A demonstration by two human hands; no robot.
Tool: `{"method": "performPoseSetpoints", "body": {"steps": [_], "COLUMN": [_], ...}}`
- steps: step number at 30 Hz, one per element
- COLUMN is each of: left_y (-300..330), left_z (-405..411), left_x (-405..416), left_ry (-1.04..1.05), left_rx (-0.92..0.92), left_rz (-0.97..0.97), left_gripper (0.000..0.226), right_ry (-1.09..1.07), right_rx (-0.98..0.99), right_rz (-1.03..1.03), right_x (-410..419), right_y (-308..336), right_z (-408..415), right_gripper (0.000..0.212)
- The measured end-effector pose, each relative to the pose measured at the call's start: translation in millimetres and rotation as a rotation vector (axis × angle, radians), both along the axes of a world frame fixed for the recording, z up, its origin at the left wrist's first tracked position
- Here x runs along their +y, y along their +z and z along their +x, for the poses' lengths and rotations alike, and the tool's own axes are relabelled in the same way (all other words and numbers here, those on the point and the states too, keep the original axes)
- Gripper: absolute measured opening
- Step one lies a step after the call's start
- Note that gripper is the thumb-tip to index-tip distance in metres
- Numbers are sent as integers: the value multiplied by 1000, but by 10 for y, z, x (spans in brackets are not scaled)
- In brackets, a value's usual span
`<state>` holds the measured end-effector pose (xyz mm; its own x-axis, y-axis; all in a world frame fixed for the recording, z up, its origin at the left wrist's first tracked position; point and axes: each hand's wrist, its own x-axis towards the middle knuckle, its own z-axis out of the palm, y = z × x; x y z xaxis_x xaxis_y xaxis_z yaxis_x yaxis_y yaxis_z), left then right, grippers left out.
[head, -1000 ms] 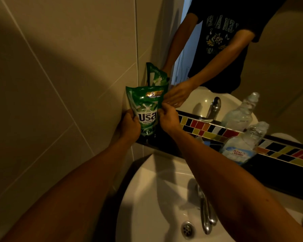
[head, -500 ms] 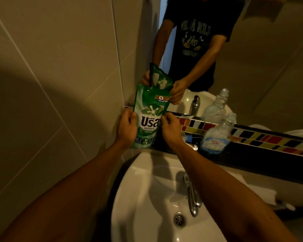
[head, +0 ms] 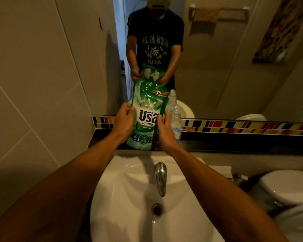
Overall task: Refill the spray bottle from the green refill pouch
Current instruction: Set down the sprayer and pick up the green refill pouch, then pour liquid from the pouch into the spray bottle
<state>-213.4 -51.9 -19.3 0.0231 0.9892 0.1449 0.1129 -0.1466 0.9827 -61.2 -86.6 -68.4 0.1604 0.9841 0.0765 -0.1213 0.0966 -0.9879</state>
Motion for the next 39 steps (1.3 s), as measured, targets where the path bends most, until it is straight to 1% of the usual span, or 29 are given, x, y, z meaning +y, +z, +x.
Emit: {"method": "performPoseSetpoints", "body": {"steps": [2,5,7,9,13,17,19,21,25,28,36,39], "left_y": [56,93,125,168,233,304,321,354,459,506,555,542], "left_z": [156,298,369,439,497,508,506,508,534,548,554,542], "left_x": [-66,-105,-132,-153,-125,-119,-91,-63,-33,4,83,108], "left_ry": [11,29,40,51,74,92,101,100,50,19,-5,-1], "left_rx": [-7,-20,-37,-54,-10,95,142,149,195,215,322,329], "left_rz": [-11,-60,-95,-132,-205,-228,-221,-204,-176,-169,-171,-170], "left_gripper": [18,17,16,13,11,11,12,12,26,33,38,39], "right_ry": [52,117,138,165,189,205,206,204,208,214,205,222], "right_rx": [28,4,-16,-9,25,18,35,48,36,48,97,127], "right_rz": [51,91,101,105,47,-34,-48,-52,-67,-75,-94,-87], "right_x": [-121,-223,-267,-302,-317,-295,-281,-262,-221,-201,-160,-162], "right_y": [4,2,-7,-19,-15,-18,2,15,23,35,23,14], "right_z": [124,262,311,347,375,375,371,359,351,361,355,332], "right_gripper": [67,89,98,102,97,102,98,93,96,94,92,96]}}
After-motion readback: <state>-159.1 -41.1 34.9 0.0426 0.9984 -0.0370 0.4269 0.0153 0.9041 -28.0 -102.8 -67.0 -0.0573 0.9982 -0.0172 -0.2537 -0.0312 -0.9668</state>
